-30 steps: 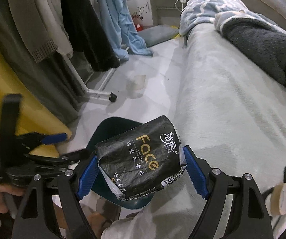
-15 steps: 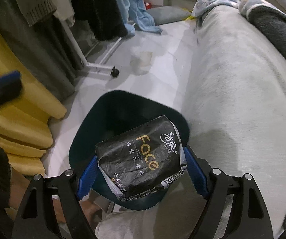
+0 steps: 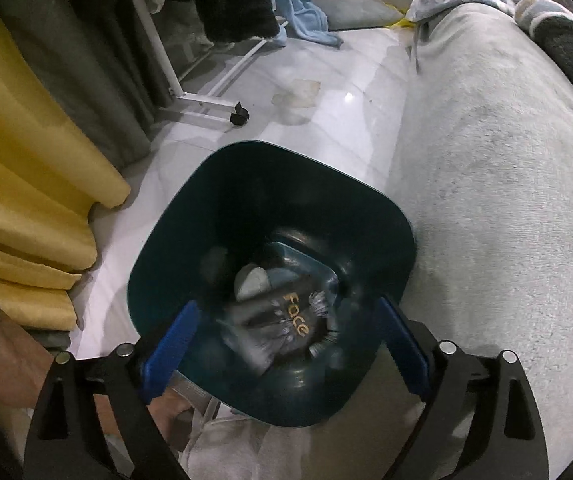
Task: Collect trash
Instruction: 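Open both grippers to drop the tissue ball and packet into the wastebasket, then move both grippers back over the remaining trash on the bed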
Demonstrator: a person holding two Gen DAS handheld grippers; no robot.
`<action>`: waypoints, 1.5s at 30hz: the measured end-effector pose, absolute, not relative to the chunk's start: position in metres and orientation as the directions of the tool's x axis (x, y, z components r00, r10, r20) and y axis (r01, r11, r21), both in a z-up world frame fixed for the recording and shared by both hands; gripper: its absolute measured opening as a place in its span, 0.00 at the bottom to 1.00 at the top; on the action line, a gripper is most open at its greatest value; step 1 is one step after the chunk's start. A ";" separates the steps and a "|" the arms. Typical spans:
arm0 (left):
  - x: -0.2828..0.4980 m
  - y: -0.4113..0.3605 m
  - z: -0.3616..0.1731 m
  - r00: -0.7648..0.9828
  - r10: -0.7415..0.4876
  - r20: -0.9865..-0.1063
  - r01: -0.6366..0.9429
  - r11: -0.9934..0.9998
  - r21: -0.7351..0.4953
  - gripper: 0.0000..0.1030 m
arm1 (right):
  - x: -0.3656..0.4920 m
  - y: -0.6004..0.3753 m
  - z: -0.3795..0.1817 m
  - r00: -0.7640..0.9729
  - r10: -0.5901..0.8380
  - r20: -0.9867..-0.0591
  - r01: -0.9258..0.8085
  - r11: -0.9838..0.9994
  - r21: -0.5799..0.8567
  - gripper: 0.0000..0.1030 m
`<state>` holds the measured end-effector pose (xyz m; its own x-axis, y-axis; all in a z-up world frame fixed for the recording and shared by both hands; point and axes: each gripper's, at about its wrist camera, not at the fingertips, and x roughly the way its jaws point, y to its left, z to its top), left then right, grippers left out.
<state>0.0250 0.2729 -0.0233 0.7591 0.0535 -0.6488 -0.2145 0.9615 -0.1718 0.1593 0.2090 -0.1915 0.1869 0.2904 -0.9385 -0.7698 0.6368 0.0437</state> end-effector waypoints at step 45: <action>0.041 0.123 0.031 0.861 -0.176 -0.477 0.164 0.984 -0.067 0.91 | 0.147 0.017 -0.029 0.543 0.460 -0.703 -0.644 0.765 0.003 0.97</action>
<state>0.0408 0.1227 0.0307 0.8612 -0.1759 -0.4769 0.1639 0.9842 -0.0671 0.1473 0.0167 -0.0290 0.5428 0.4597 -0.7028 -0.6438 0.7652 0.0033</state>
